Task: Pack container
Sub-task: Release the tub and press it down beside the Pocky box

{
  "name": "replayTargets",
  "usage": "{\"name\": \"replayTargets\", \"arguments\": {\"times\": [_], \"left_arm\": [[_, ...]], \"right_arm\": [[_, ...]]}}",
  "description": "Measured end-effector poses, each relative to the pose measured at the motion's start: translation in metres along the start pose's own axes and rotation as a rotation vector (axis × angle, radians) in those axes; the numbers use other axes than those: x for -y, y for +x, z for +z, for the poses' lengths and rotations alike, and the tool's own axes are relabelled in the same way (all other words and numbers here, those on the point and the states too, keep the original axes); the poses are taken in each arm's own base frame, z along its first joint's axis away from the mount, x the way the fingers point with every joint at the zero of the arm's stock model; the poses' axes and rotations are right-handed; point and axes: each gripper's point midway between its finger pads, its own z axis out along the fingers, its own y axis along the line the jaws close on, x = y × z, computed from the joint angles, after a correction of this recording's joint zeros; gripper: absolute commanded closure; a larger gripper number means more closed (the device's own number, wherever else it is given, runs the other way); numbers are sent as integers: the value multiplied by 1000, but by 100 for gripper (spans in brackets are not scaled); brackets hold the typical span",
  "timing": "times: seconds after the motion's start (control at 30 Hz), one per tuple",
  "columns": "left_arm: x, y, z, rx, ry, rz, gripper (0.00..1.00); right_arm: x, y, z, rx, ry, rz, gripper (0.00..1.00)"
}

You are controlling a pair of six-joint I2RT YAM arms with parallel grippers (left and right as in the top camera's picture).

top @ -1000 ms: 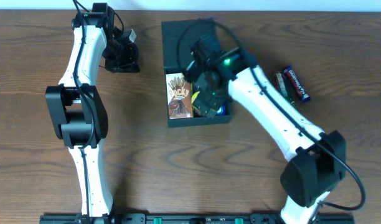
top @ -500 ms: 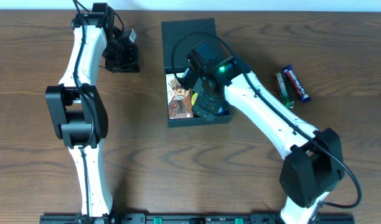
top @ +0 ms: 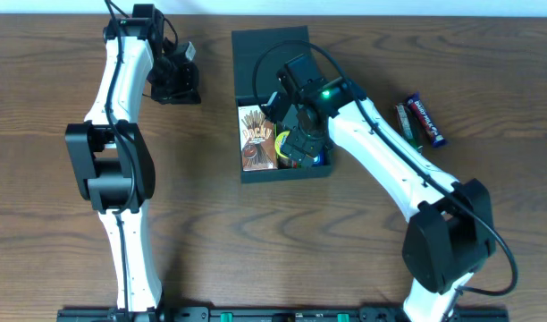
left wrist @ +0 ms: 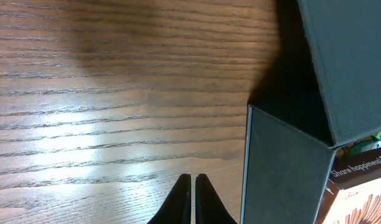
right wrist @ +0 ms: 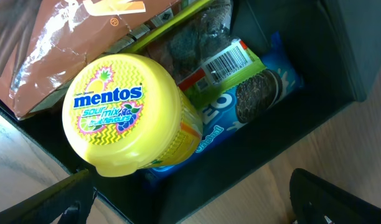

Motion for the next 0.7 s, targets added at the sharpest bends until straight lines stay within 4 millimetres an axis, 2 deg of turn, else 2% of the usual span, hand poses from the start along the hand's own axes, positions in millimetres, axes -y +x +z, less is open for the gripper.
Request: {"name": "replayTargets", "arguments": {"times": [0.43, 0.57, 0.7], "left_arm": [[0, -1, 0, 3, 0, 2, 94], [0, -3, 0, 10, 0, 5, 94], [0, -3, 0, 10, 0, 4, 94]], "right_arm": [[-8, 2, 4, -8, -41, -28, 1], [-11, 4, 18, -35, -61, -41, 1], [-6, -7, 29, -4, -39, -44, 1]]}}
